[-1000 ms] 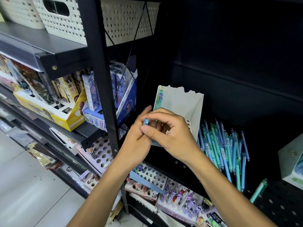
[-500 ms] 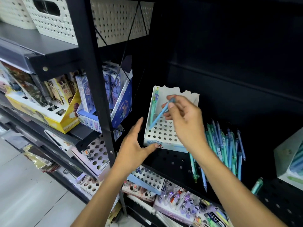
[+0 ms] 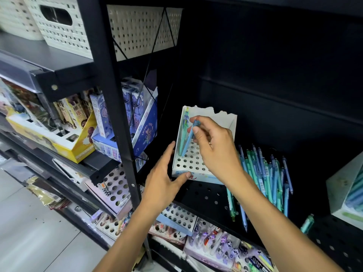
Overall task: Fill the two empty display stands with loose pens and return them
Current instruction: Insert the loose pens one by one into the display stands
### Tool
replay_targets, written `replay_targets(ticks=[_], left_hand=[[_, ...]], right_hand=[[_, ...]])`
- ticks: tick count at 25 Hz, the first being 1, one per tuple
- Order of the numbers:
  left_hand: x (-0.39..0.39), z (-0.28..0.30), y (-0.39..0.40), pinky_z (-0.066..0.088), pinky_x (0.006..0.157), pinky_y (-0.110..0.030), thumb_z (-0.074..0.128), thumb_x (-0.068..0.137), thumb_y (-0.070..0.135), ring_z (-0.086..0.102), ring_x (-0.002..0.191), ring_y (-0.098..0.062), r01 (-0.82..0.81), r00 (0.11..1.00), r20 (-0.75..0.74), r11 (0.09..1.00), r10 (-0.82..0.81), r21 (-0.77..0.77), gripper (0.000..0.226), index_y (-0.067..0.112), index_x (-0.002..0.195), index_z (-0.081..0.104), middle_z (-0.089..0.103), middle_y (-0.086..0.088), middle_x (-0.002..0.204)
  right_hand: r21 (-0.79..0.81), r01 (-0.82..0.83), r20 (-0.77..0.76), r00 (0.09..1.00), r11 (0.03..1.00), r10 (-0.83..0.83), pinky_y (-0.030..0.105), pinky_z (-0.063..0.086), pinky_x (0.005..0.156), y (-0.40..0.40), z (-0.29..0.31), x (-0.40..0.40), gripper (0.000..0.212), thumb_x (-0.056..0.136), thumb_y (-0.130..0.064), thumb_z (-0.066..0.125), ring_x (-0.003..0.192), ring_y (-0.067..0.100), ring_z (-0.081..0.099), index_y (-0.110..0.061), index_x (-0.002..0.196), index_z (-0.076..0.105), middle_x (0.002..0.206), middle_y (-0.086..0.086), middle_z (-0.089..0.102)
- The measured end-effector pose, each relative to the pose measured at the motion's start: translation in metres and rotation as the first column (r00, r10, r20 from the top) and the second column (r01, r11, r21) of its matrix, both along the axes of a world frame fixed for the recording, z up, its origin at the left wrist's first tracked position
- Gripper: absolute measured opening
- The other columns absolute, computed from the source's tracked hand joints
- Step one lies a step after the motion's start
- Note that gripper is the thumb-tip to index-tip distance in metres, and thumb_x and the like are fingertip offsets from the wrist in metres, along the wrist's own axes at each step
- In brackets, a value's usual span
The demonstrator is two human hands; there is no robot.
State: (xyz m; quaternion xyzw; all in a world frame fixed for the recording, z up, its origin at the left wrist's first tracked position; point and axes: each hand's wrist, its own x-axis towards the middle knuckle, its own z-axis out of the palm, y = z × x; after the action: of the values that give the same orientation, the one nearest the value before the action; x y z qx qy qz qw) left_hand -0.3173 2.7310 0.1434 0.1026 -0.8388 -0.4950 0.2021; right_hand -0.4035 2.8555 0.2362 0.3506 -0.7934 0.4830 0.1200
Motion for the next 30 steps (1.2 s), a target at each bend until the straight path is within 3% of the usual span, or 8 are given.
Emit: replay_targets(ticks=[4,9,15,18,21,24,28,30], left_hand=[[0.003,0.002,0.001,0.034,0.088,0.002,0.08,0.082,0.031,0.047,0.124,0.013,0.011,0.999,-0.047,1.0,-0.012,-0.02,0.092,0.044,0.153,0.023,0.048,0.028,0.142],[0.007,0.003,0.0,0.036,0.08,0.004,0.078,0.085,0.022,0.044,0.117,0.023,0.017,0.998,-0.058,1.0,-0.017,0.004,0.079,0.043,0.146,0.033,0.045,0.027,0.14],[0.007,-0.003,0.0,0.04,0.101,-0.019,0.078,0.084,0.026,0.05,0.125,0.002,0.014,0.999,-0.03,0.997,-0.017,-0.079,0.067,0.043,0.138,0.04,0.052,0.02,0.136],[0.007,-0.001,0.004,0.041,0.088,-0.019,0.077,0.085,0.029,0.053,0.11,0.002,-0.042,0.999,-0.012,0.988,0.041,-0.145,0.059,0.035,0.132,0.043,0.057,0.02,0.124],[0.011,-0.003,0.011,0.04,0.072,-0.025,0.075,0.084,0.036,0.057,0.096,-0.012,-0.158,0.987,-0.073,0.919,0.141,-0.362,0.042,0.024,0.114,0.049,0.063,0.01,0.104],[0.015,-0.004,0.008,0.05,0.073,-0.037,0.078,0.081,0.036,0.062,0.097,-0.03,-0.222,0.975,-0.078,0.866,0.21,-0.449,0.04,0.018,0.107,0.054,0.069,-0.005,0.099],[0.025,0.009,0.023,0.038,0.089,-0.044,0.072,0.085,0.034,0.05,0.103,-0.035,-0.378,0.926,-0.211,0.759,0.313,-0.53,0.036,0.007,0.106,0.06,0.058,-0.016,0.116],[0.026,0.025,0.06,0.035,0.087,-0.038,0.062,0.086,0.026,0.049,0.097,-0.028,-0.315,0.934,-0.308,0.823,0.18,-0.473,0.026,0.005,0.101,0.061,0.059,-0.011,0.106]], right_hand=[[0.024,-0.006,-0.051,0.999,1.0,0.007,0.046,0.057,0.074,-0.004,-0.004,0.005,0.024,0.103,-0.017,0.05,0.082,0.02,0.07,-0.013,0.124,0.061,0.09,0.002,0.072],[0.014,0.046,-0.034,0.998,0.999,-0.046,0.044,0.058,0.078,-0.002,-0.003,0.0,0.023,0.102,-0.015,0.05,0.087,0.018,0.071,-0.01,0.122,0.061,0.097,0.002,0.074],[0.185,-0.007,-0.031,0.999,0.983,0.013,0.041,0.057,0.069,-0.005,-0.01,0.0,0.026,0.103,-0.021,0.049,0.07,0.022,0.066,-0.015,0.126,0.059,0.084,0.007,0.071],[0.296,0.051,-0.096,0.995,0.954,-0.023,0.041,0.054,0.067,-0.013,-0.01,-0.001,0.029,0.103,-0.023,0.05,0.062,0.026,0.058,-0.01,0.127,0.059,0.074,0.009,0.067],[0.301,0.096,-0.072,0.994,0.949,-0.077,0.039,0.055,0.077,-0.008,-0.001,0.01,0.034,0.1,-0.036,0.055,0.079,0.023,0.068,-0.012,0.123,0.061,0.092,0.001,0.074],[0.202,0.19,-0.027,0.982,0.961,-0.188,0.032,0.055,0.071,0.033,-0.003,0.029,0.024,0.097,-0.038,0.059,0.072,0.01,0.067,-0.02,0.112,0.066,0.086,-0.011,0.072],[0.232,0.428,0.006,0.897,0.873,-0.442,0.029,0.046,0.053,0.143,-0.031,0.06,0.013,0.093,-0.028,0.066,0.045,0.012,0.05,-0.027,0.08,0.063,0.051,-0.011,0.055],[0.307,0.548,0.038,0.81,0.778,-0.585,0.03,0.043,0.05,0.198,-0.046,0.068,0.019,0.091,-0.027,0.067,0.045,0.013,0.048,-0.03,0.076,0.057,0.049,-0.007,0.053]])
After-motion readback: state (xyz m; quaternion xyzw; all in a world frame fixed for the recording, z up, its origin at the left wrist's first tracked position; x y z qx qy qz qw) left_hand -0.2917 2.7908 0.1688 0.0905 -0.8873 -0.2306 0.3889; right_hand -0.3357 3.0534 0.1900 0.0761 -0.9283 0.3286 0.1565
